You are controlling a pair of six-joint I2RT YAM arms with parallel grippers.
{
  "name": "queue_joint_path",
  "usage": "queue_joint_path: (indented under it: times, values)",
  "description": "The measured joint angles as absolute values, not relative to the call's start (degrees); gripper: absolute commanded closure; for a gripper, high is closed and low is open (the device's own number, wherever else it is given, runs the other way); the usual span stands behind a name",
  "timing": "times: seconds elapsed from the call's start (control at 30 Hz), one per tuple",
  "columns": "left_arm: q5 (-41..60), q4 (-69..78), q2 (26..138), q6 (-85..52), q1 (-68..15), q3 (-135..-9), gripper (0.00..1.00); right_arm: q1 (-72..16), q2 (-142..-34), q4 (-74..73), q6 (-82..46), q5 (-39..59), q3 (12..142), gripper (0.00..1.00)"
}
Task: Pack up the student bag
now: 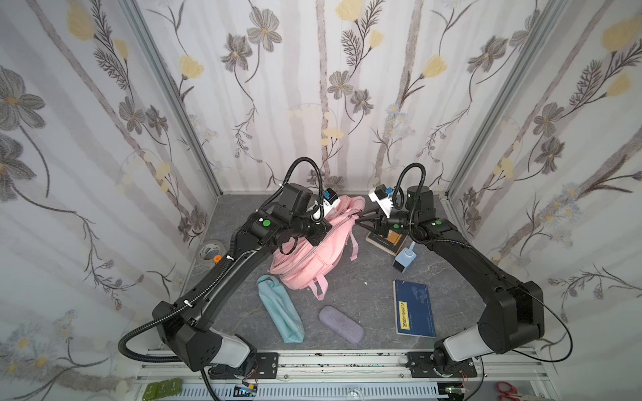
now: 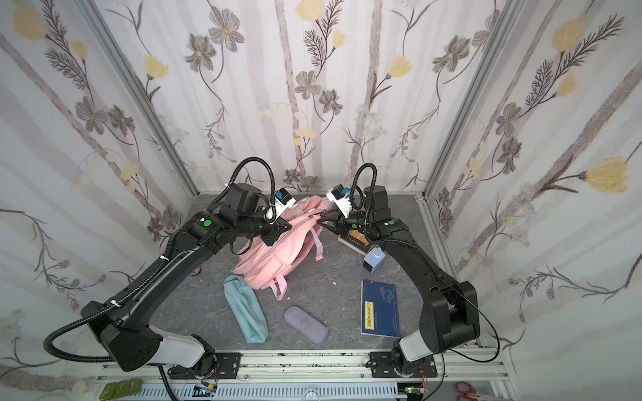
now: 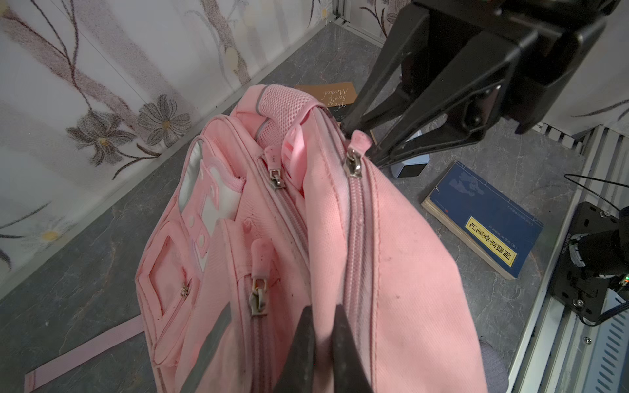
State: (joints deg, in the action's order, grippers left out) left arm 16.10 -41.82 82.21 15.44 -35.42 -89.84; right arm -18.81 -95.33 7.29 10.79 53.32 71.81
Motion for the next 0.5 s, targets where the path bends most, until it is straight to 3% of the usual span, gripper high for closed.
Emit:
queue_joint_path:
  times: [0.5]
  values:
    - [15.62,-41.71,82.24,14.66,-35.42,-89.01,1.0,-19.16,-96.75,8.25,10.5,60.49,72.93,0.92]
